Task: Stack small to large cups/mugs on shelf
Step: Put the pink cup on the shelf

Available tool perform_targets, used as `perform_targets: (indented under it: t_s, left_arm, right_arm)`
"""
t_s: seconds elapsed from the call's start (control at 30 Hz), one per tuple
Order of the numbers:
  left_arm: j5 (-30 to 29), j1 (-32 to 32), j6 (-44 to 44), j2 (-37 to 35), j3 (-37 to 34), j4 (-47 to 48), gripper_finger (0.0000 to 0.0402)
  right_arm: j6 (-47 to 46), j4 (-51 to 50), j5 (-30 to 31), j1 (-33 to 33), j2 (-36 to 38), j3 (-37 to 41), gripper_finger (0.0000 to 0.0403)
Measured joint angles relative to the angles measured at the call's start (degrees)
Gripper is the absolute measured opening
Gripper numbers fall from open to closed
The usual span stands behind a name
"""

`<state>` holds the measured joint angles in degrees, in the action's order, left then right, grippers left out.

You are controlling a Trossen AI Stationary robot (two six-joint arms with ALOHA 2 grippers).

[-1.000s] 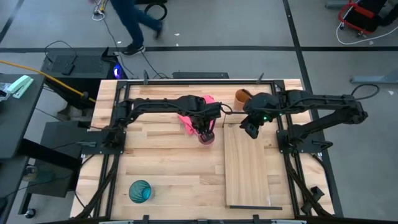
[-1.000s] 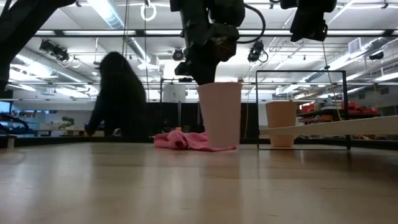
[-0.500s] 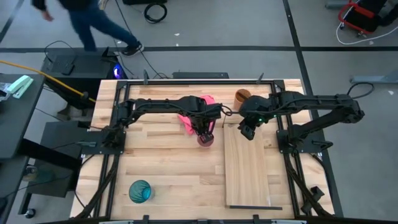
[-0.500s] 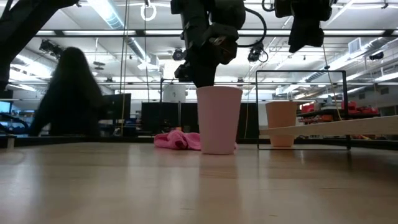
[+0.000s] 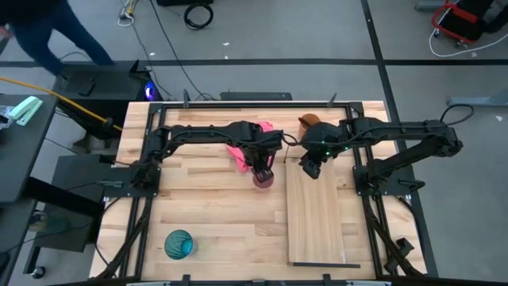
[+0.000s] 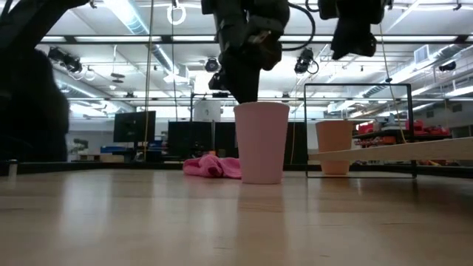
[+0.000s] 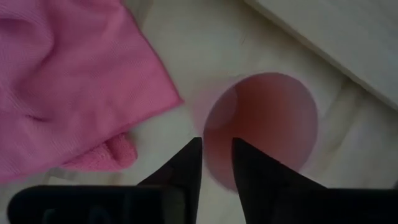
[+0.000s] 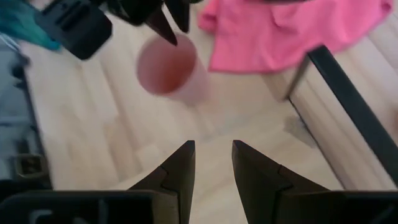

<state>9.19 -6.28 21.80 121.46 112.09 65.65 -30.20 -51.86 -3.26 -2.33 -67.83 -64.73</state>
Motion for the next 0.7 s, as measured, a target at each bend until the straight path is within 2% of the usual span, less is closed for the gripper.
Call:
perform_targets:
  t_s: [0.27,0.7]
  left_arm:
    - [-0.4,-2.5,-0.6,-6.0,0.1,4.3,0.0107]
    - [-13.4,-8.6,-1.5,-14.8,0.1,18.9,0.0097]
  right_arm:
    - [-0.7,5.4,-0.7,-0.2,-1.8,0.0,0.0114]
    - [0.9,13.0,-2.9,-0.2,-4.7,-0.1,0.0114]
